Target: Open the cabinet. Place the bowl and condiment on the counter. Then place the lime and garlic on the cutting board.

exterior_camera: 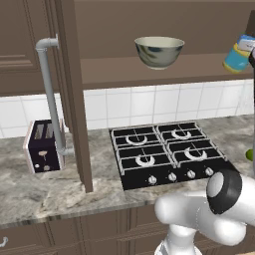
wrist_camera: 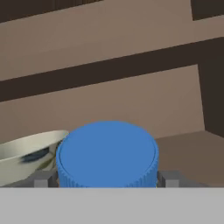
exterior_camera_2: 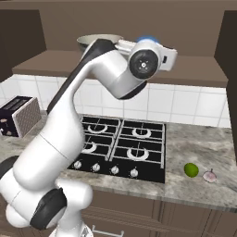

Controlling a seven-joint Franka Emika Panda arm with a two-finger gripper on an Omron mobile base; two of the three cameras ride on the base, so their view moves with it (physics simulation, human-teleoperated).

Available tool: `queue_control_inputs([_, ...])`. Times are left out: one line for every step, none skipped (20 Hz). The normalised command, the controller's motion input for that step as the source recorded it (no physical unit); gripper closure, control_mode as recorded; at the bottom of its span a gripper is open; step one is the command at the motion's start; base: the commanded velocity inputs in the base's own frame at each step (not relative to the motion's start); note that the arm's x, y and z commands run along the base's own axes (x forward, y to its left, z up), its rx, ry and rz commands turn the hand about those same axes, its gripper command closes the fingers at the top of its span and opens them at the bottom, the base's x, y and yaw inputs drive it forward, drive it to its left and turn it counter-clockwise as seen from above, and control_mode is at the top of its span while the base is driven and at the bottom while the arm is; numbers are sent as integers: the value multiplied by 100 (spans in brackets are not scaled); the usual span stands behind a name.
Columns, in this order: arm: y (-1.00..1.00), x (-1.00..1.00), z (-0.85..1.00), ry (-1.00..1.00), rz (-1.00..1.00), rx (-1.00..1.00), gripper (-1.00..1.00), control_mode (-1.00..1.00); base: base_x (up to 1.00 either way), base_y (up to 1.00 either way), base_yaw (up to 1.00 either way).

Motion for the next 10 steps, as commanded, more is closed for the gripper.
queue_control_inputs([0,-100,69,0,0,0,100,-100,0,0,0])
queue_control_inputs([0,-100,57,0,0,0,100,-100,0,0,0])
queue_control_inputs([0,-100,47,0,0,-1,100,-100,0,0,0])
queue_control_inputs([0,-100,37,0,0,-2,100,-100,0,0,0])
queue_control_inputs([0,-100,24,0,0,-5,100,-100,0,0,0])
queue_control_inputs([0,-100,13,0,0,-7,100,-100,0,0,0])
queue_control_inputs([0,-100,0,2,0,-10,100,-100,0,0,0])
queue_control_inputs([2,-100,0,6,0,-17,100,-100,0,0,0])
queue_control_inputs([7,-79,-24,9,0,-21,100,-100,0,0,0])
queue_control_inputs([18,-59,-42,10,0,-23,100,-100,0,0,0])
